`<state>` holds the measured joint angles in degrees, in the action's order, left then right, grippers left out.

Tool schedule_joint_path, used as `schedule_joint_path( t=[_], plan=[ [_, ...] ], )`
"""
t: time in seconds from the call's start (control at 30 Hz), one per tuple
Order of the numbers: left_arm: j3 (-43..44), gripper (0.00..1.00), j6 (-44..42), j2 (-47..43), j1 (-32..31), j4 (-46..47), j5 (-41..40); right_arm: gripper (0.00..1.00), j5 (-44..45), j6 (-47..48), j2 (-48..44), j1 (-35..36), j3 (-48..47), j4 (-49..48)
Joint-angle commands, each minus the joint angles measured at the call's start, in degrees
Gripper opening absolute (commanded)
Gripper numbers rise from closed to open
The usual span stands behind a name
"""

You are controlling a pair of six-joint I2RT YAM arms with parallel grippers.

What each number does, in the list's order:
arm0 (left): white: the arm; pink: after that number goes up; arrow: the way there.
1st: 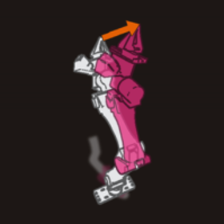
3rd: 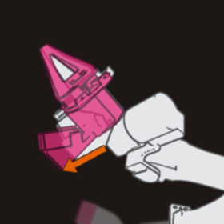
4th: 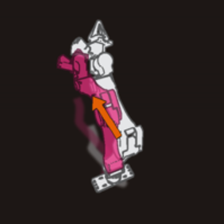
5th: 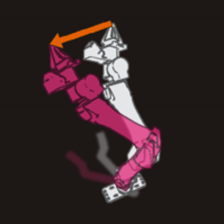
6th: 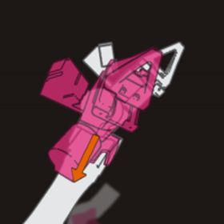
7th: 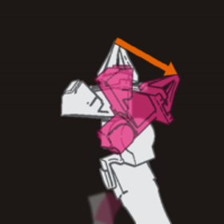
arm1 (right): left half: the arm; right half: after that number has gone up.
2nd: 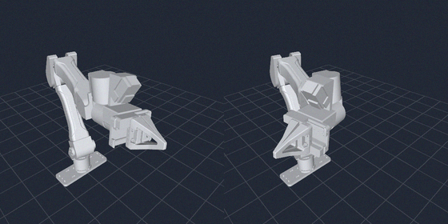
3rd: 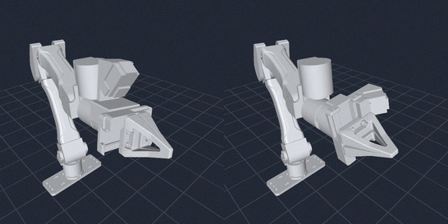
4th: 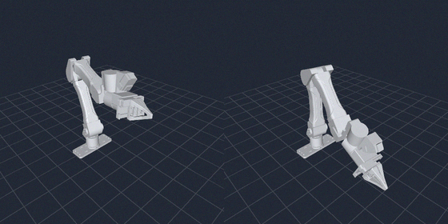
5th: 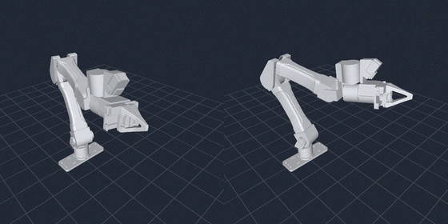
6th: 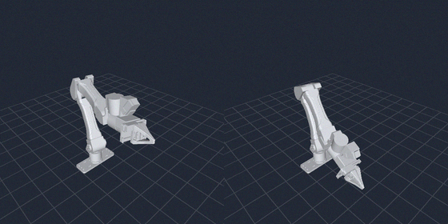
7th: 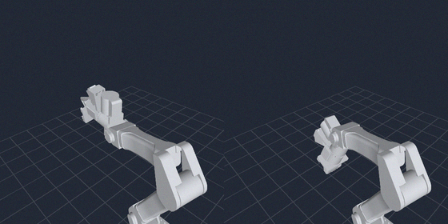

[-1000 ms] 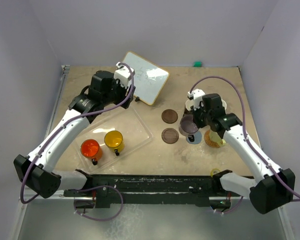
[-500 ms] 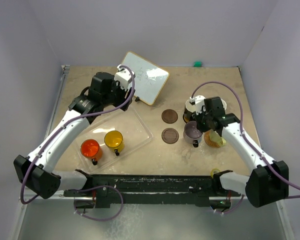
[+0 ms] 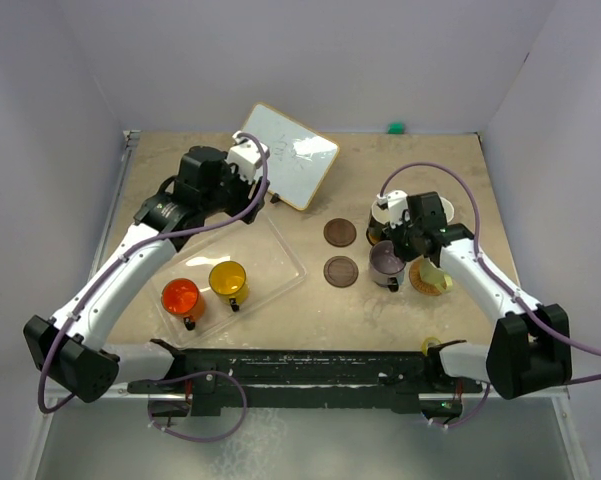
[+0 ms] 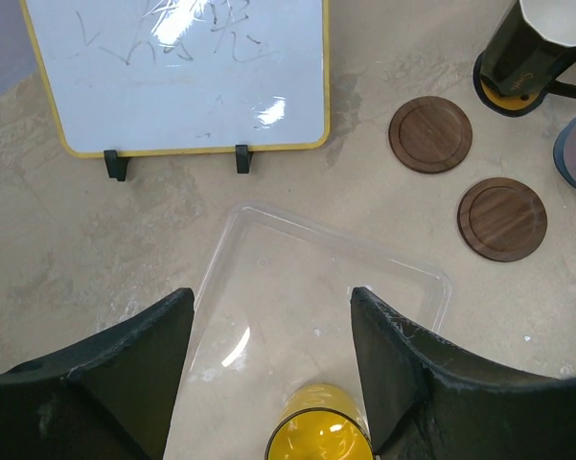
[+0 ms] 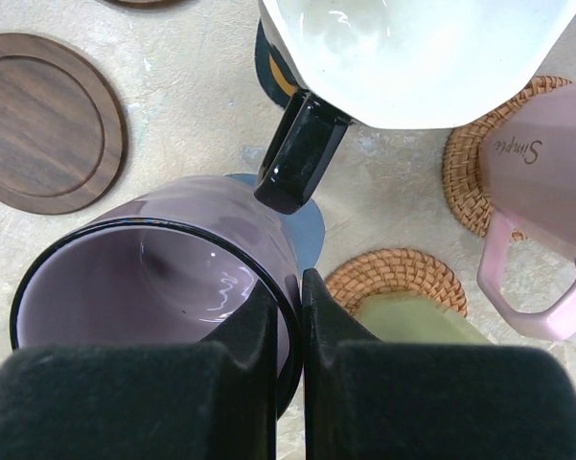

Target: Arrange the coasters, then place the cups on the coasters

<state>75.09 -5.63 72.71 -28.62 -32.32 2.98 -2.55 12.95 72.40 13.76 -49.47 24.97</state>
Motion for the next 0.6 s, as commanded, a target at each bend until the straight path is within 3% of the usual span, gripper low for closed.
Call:
schedule_joint_path(
  t=[0.0,0.57],
  plan=[
    [-0.5,0.64,-0.7,-2.0,0.4,2.0,1.2,0.00,-0.8,1.4,0.2,-0.7,-1.0,-3.6],
    [-2.5,0.65,-0.8,-2.9,0.6,3.4,1.6,0.00,-2.9,2.3,3.3,-3.1,-0.7,-4.6]
  ],
)
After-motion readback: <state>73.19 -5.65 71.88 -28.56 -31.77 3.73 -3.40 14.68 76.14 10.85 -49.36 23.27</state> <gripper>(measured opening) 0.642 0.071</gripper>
